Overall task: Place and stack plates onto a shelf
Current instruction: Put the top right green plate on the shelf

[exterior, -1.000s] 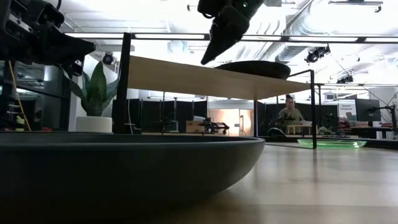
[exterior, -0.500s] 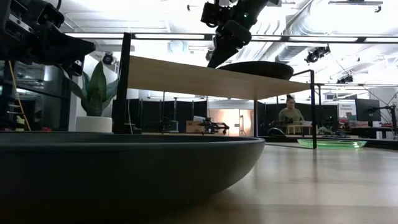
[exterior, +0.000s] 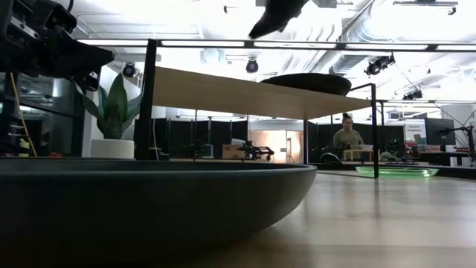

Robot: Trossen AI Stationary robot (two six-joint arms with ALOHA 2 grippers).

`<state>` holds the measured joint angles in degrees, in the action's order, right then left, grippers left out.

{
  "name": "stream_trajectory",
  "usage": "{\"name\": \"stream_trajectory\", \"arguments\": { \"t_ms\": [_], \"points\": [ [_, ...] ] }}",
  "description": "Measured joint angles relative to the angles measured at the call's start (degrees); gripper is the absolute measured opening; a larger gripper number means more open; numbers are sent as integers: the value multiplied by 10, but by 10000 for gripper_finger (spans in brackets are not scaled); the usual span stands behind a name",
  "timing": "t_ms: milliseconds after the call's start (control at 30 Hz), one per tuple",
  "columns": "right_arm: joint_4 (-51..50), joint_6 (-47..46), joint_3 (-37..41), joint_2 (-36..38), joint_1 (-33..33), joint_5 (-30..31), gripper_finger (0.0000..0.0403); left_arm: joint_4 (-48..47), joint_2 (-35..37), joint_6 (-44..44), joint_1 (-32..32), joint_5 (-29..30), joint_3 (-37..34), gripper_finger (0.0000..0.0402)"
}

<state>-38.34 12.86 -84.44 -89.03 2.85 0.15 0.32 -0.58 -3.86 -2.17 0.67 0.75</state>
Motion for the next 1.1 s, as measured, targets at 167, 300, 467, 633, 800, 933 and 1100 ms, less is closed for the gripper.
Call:
{"name": "stream_trajectory", "arguments": {
  "t_ms": [167,300,467,633,800,933,1100],
  "points": [
    [59,-70,101,62,-81,-8,0,0,0,0,0,0,0,1],
    [110,-133,185,108,-155,34,0,0,0,0,0,0,0,1],
    [122,-234,261,179,-233,135,0,0,0,0,0,0,0,1],
    [201,-308,355,245,-279,165,0,0,0,0,0,0,0,1],
    [339,-335,456,278,-277,161,0,0,0,0,0,0,0,1],
    [415,-326,500,279,-264,146,0,0,0,0,0,0,0,1],
    [457,-262,505,279,-248,160,0,0,0,0,0,0,0,1]
  ]
}}
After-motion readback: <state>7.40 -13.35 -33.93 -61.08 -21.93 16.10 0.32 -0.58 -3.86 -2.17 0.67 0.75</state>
